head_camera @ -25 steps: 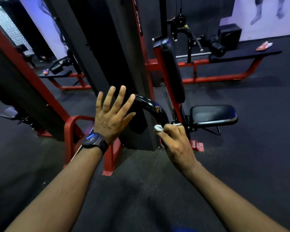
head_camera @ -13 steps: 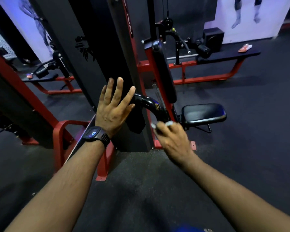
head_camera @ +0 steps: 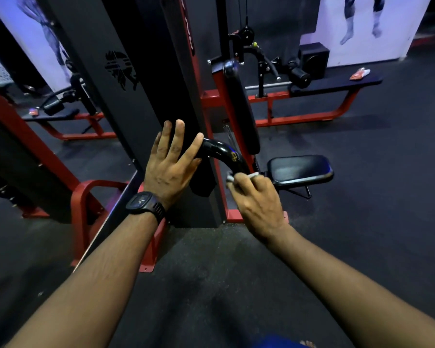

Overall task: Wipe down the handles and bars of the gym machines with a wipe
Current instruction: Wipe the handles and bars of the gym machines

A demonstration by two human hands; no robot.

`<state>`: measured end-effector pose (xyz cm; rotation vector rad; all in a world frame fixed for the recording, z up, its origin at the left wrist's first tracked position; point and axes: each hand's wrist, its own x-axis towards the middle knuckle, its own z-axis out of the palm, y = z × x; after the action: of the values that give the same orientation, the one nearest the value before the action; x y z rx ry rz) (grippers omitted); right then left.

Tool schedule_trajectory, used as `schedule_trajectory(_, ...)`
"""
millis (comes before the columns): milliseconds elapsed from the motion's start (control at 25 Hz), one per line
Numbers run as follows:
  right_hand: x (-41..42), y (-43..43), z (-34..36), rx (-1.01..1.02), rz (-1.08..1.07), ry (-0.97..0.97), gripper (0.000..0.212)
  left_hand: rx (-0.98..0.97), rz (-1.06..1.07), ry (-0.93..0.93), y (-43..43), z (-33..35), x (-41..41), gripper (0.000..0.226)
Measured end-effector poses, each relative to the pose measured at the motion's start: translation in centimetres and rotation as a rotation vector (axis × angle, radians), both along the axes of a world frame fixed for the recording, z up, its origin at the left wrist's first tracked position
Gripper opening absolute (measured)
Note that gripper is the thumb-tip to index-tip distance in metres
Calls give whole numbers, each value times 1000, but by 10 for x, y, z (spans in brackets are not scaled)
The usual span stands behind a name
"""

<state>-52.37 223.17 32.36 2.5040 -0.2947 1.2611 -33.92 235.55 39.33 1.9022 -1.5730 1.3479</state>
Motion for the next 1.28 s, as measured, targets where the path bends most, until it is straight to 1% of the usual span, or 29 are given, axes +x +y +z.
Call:
schedule_trajectory(80,-9,0,-14,44,78,26,26,-5,-1,-5,1,-1,2,48)
schedule_trajectory(120,-18,0,-23,152,133,-2,24,-11,-2,-6,2,-1,2,48)
schedule_trajectory(200,-29,-3,-26,523,272,-111,19,-9,-4,24,1,-1,1,47)
schedule_trajectory(280,-26,-5,-5,936,419,-278,12,-8,-18,72,-2,-4,-3,47)
schedule_trajectory(320,-21,-6,9,1126,452,-350,8,-11,-29,95,-3,-5,-3,47)
schedule_trajectory(360,-16,-10,22,1251,468,-402,7,-16,-38,119,-3,-6,-3,47)
schedule_trajectory(400,-8,-16,31,1343,501,-414,9,-19,-38,141,-4,-6,-4,47)
schedule_trajectory(480,4,-28,45,1532,596,-378,14,2,-19,181,-3,-5,-9,45)
schedule_trajectory(560,15,-40,51,1661,614,-321,12,16,-6,205,-3,-3,-15,44)
schedule_trajectory(680,21,-46,36,1733,475,-175,10,25,12,237,-3,-2,-20,45)
schedule_trajectory(720,20,-46,32,1755,460,-127,10,25,21,242,-2,-2,-21,45)
schedule_trajectory(760,19,-47,34,1805,504,-85,11,25,31,245,-2,-2,-21,44)
schedule_trajectory(840,18,-52,49,1964,718,-24,17,30,52,242,0,-2,-21,43)
schedule_trajectory(880,17,-57,58,2022,834,22,21,33,57,242,0,-1,-22,43)
schedule_trajectory(920,16,-63,62,2038,926,99,24,34,56,243,1,0,-22,42)
schedule_trajectory(960,15,-69,63,2004,972,209,25,31,56,244,1,0,-22,43)
schedule_trajectory(1040,12,-76,51,1784,937,458,23,35,65,235,2,-1,-22,44)
schedule_trajectory(1080,12,-78,47,1705,916,501,23,40,68,227,3,-2,-22,45)
schedule_trajectory(1120,13,-78,46,1692,928,463,22,41,68,219,3,-2,-22,45)
schedule_trajectory(1200,19,-78,50,1730,982,335,25,46,79,230,4,-2,-22,46)
schedule_trajectory(1240,21,-79,50,1708,996,348,26,50,86,246,4,-1,-24,47)
schedule_trajectory(1280,21,-79,48,1633,981,431,25,52,90,258,4,-1,-25,47)
